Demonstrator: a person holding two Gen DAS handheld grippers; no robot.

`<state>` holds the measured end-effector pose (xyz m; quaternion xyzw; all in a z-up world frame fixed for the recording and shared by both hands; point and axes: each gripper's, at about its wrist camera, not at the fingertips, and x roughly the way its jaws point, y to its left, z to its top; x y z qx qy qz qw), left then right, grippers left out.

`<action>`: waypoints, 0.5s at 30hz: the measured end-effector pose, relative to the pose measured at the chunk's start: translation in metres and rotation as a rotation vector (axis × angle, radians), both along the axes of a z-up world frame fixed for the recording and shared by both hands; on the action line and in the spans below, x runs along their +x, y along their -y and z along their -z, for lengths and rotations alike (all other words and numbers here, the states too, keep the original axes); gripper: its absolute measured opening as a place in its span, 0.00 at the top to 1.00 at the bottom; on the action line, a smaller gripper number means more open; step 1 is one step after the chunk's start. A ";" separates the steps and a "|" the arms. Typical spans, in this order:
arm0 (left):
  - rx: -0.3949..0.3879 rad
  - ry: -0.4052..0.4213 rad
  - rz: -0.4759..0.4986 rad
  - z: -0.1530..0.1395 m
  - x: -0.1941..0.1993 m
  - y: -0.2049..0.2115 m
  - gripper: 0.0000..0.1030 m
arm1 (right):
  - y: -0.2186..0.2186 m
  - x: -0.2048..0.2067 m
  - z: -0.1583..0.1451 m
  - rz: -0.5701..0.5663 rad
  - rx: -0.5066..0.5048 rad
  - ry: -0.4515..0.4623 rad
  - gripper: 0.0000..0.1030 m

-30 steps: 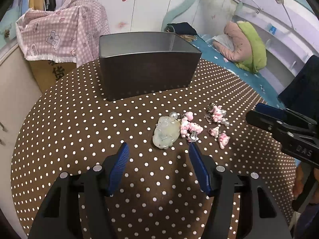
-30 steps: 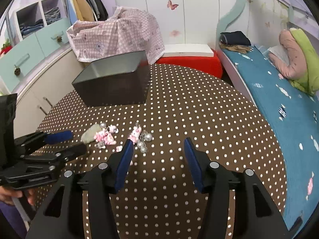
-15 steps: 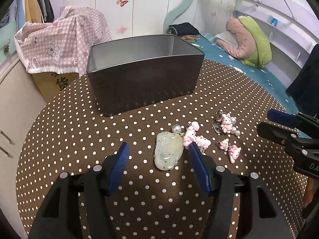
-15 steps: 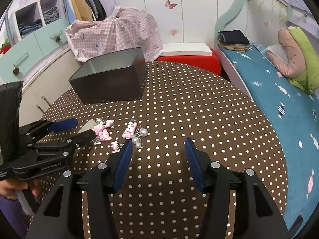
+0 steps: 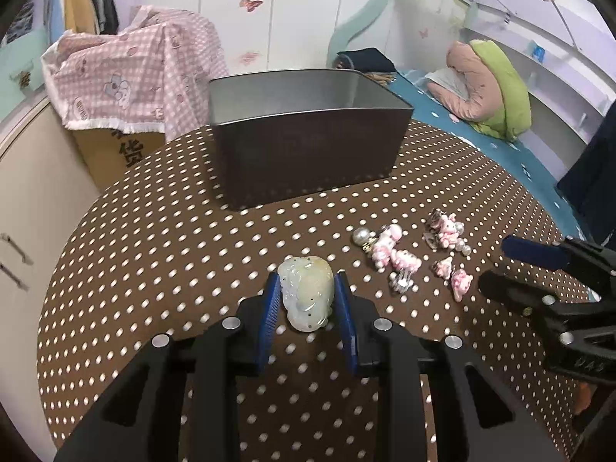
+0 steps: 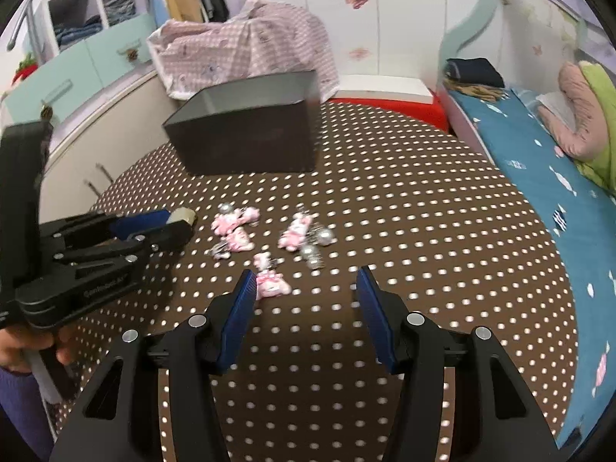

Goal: Organize jewelry
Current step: 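Grasp the pale jade pendant with the left gripper and lift it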

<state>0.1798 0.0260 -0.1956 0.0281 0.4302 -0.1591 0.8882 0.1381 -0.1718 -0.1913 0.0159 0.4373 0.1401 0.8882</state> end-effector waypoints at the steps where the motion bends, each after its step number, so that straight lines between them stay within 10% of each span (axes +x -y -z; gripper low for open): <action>1: -0.002 -0.001 -0.012 -0.001 -0.003 -0.004 0.74 | -0.003 0.001 0.002 -0.006 0.000 -0.004 0.49; 15: -0.035 0.004 -0.041 -0.006 -0.018 -0.019 0.74 | -0.036 0.016 0.010 -0.035 -0.059 -0.002 0.76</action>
